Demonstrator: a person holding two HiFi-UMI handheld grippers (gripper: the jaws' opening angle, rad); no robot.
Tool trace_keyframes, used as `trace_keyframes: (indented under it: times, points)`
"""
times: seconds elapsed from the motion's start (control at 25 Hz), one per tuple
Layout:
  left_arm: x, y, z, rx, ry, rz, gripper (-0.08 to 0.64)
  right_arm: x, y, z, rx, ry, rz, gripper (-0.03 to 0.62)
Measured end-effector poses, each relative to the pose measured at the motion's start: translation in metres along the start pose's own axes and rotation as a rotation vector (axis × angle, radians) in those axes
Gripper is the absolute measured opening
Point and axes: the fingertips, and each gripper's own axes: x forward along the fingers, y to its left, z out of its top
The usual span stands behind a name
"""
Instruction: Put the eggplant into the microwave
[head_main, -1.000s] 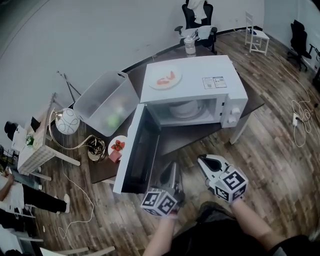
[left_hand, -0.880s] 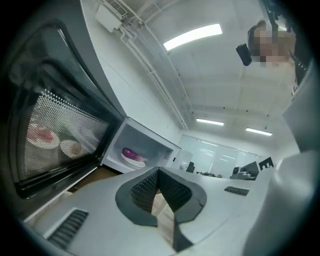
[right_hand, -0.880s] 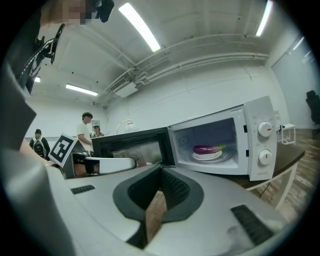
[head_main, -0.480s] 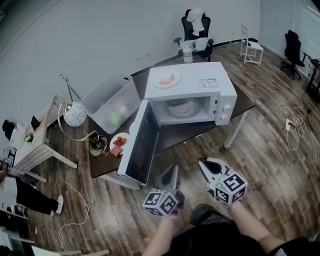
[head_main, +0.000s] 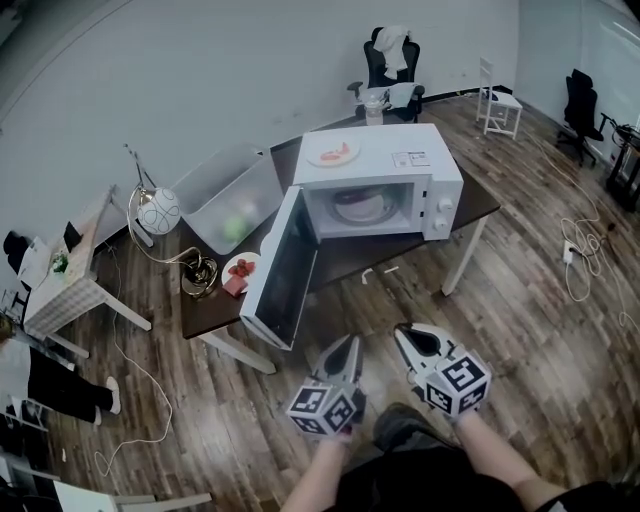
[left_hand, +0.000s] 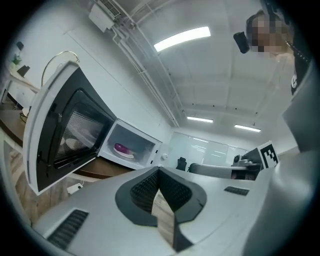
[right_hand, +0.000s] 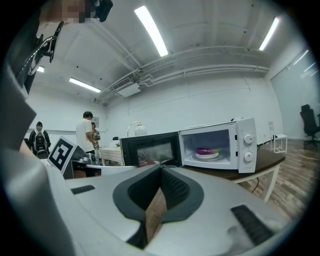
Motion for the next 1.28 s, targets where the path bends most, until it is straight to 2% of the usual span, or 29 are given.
trace_keyframes:
  times: [0.2,0.52,1.28]
  points:
    - [-0.018,-0.011,-0.003,0.021,0.0,-0.011,0.003,-0.013,0.014,-0.004,0.015,-0.007,-0.011,0.0]
    - [-0.04,-0.022,-0.014,0.042,0.009,-0.008,0.003,-0.029,0.035,-0.012,-0.014,0.009,-0.012,0.0]
    - [-0.068,-0.023,-0.026,0.01,0.006,0.028,0.003,-0.047,0.051,-0.03,0.01,0.033,-0.015,0.0]
